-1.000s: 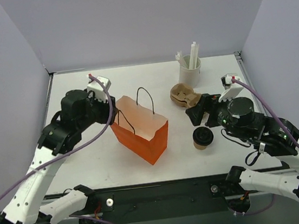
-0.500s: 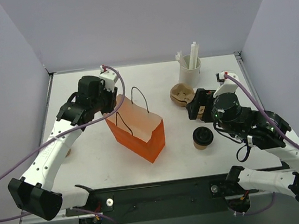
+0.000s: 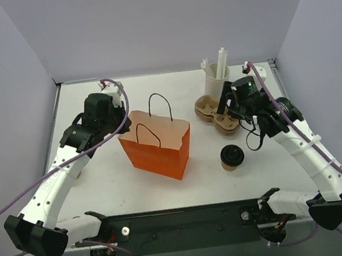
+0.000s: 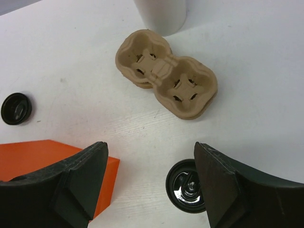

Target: Pack the takeout coffee

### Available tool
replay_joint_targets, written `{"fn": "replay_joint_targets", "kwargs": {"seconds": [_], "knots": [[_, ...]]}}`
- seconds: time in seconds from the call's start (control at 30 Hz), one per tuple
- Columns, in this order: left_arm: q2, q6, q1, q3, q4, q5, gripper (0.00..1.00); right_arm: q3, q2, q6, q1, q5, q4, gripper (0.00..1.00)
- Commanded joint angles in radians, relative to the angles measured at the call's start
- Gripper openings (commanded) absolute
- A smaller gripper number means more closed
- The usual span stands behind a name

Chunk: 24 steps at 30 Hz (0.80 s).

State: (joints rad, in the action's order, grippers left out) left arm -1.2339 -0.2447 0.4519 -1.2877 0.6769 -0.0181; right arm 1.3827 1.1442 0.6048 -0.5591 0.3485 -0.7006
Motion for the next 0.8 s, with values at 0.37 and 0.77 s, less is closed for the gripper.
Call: {"fn": "replay_joint_targets", "kwargs": {"seconds": [0.37,0.77], "knots": [[0.042,-0.174,0.048,0.002,0.067,-0.156,0.12,0.036,0.210,-0.039,0.163,-0.082,0.019,0.73],[0.073,-0.097,0.047,-0.068,0.142,-0.155,0.41,0.157,0.504,0.075,0.202,-0.071,0.064,0.68]]}}
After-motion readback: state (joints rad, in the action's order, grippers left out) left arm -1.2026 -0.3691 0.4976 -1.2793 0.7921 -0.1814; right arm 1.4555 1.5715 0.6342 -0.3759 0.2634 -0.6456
